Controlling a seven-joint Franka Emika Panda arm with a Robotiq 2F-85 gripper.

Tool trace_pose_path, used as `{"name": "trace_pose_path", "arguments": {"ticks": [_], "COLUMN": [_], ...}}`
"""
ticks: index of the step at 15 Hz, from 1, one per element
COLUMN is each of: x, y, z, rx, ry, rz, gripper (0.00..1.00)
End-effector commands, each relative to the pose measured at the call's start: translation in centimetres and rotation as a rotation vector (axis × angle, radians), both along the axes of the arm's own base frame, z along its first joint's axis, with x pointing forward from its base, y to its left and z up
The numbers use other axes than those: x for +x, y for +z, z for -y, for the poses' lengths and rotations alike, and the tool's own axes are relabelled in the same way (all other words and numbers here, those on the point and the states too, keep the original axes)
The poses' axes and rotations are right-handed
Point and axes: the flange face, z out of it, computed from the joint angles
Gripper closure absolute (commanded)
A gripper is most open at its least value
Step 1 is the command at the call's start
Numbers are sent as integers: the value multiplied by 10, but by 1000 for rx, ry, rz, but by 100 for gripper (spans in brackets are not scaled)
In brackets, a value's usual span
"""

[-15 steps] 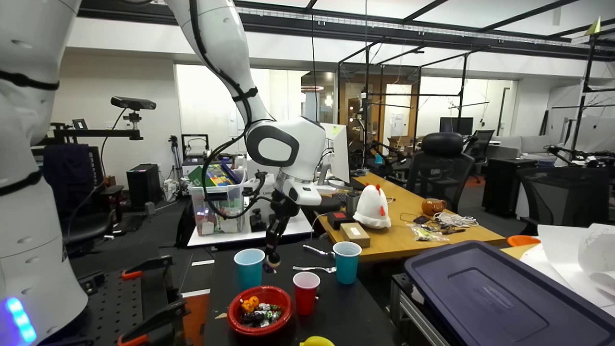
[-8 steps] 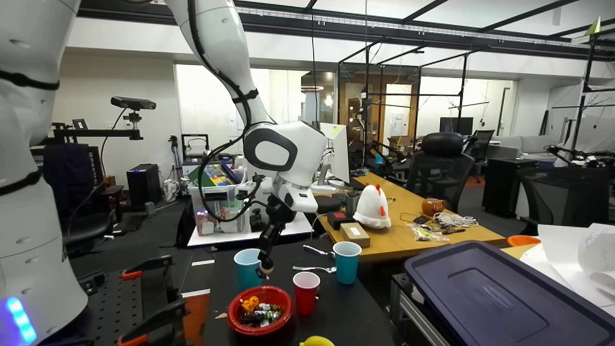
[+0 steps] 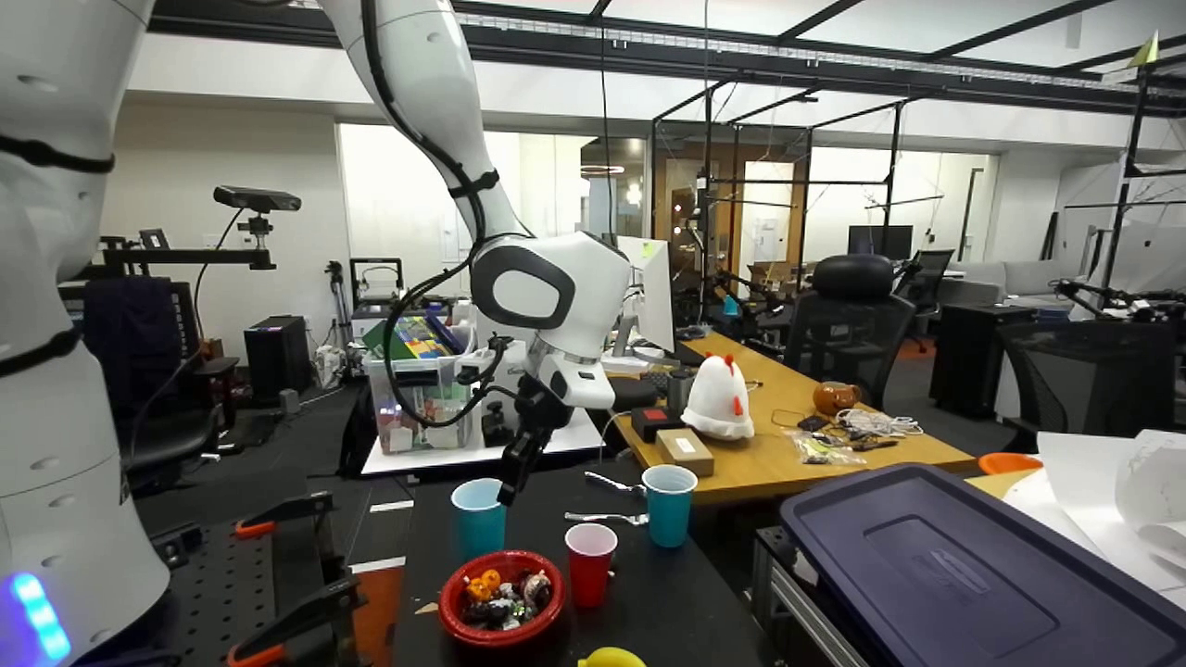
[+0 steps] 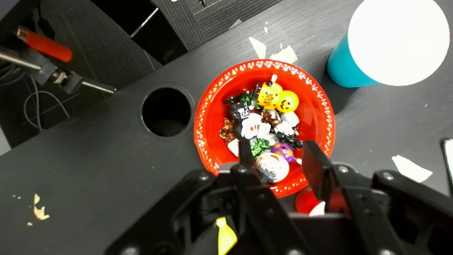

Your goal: Pick up some of the contents in the cup and put them in the bowl

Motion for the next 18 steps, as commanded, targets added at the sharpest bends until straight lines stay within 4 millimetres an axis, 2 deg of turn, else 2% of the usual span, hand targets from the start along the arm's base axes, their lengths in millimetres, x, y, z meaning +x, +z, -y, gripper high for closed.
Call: {"name": "trace_pose_path", "arguments": {"ticks": [1,5,10,18], "x": [8,34,56,63], "y": [24,70,121,167], "z": [4,-3,-15,-25], "rx": [5,-26,-51,-110], "ry": [-12,-3,29,202], "rz": [68,212,321,328], "gripper": [28,1,0,0]}}
